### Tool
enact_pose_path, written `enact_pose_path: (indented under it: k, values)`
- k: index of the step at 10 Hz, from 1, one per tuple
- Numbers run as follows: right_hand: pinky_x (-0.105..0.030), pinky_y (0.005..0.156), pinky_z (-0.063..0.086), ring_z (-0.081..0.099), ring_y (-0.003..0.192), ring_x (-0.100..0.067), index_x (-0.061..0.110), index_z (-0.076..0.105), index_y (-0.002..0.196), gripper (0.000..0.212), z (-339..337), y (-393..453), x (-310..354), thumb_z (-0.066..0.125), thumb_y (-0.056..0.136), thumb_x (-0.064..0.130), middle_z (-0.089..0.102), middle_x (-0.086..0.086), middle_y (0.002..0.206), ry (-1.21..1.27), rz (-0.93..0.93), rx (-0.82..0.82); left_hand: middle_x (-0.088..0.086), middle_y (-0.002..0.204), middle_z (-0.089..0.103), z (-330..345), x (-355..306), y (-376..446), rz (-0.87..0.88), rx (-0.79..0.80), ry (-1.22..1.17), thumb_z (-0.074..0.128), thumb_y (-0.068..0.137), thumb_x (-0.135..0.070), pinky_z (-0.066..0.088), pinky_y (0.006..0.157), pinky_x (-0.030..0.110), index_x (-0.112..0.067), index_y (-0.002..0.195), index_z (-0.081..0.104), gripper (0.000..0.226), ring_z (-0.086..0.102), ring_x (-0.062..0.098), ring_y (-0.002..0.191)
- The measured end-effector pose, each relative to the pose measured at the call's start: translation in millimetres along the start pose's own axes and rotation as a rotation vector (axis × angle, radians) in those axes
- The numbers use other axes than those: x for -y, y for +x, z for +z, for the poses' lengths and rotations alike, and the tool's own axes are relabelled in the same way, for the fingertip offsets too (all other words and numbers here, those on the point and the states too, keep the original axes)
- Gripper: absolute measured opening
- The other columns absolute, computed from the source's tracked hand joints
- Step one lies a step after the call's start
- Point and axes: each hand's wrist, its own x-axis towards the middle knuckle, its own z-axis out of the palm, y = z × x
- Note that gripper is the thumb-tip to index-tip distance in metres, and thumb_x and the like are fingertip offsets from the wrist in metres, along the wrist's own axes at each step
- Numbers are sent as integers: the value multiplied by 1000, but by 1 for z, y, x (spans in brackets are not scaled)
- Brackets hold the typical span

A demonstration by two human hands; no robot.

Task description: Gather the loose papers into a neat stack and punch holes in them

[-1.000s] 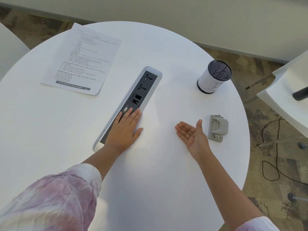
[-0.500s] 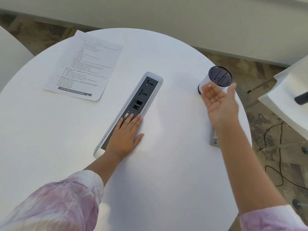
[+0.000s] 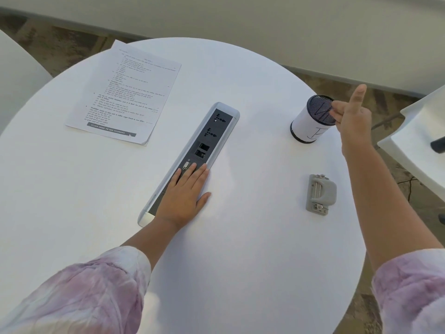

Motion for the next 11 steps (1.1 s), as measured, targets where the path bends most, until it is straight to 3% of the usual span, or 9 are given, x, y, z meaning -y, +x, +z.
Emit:
enact_pose_path:
  k: [1,2,4,5,6,7,8,9,11]
  values:
    - [-30,104,42,62,100,-6,4,61,116,77,-3,-4,-7,21,88,64,64,-7,120,37,-19,-15,0,145,40,0,1,0,-3,22,0,16,95,-47,17,110,39,-14,138,38,59,32,19,135]
    - [-33,103,42,64,98,-9,5,65,111,70,-1,-20,-17,22,93,57,67,-7,112,20,-32,23,-1,146,39,-2,1,0,0,33,-28,23,93,-47,16,110,38,-14,138,37,58,32,20,136]
    - [-30,82,33,51,92,-21,24,68,96,63,10,-69,-53,15,93,59,63,-4,100,-338,25,170,-3,147,37,-4,4,-1,4,40,-124,13,94,-52,12,112,36,-16,140,35,63,27,17,138]
    - [-31,88,32,53,109,-27,8,63,110,61,13,-101,-72,20,97,48,64,-12,111,-506,64,216,-3,148,35,-5,5,-2,9,48,-167,9,93,-55,9,113,34,-17,141,32,66,25,15,138]
    - [-28,82,31,53,107,-26,12,64,96,55,14,-136,-97,27,94,52,58,-13,103,-550,24,330,-5,151,29,-9,7,-1,13,53,-255,0,86,-64,5,115,31,-18,144,25,77,15,11,140]
    - [-26,112,17,28,140,-18,7,43,135,54,16,-164,-114,35,95,43,34,-10,149,-550,67,352,-7,153,21,-15,9,1,-13,111,-362,-3,76,-74,0,115,29,-21,146,18,91,7,8,142]
    - [-25,114,12,18,143,-14,11,33,141,56,26,-191,-114,38,95,42,21,-4,155,-540,52,374,-6,155,15,-23,15,3,13,212,-373,-9,68,-81,-1,115,30,-21,147,12,102,3,9,142]
    - [-26,114,13,15,144,-12,13,28,143,59,43,-215,-108,37,94,45,16,-1,156,-545,35,397,-3,155,18,-41,25,-4,70,285,-362,-9,65,-83,9,114,31,-18,147,12,106,9,13,143]
    - [-28,115,9,5,145,-12,14,15,147,63,79,-243,-102,32,95,46,3,1,158,-595,-7,418,0,152,27,-67,69,-39,54,254,-325,5,75,-75,19,113,34,-20,146,16,91,20,17,141]
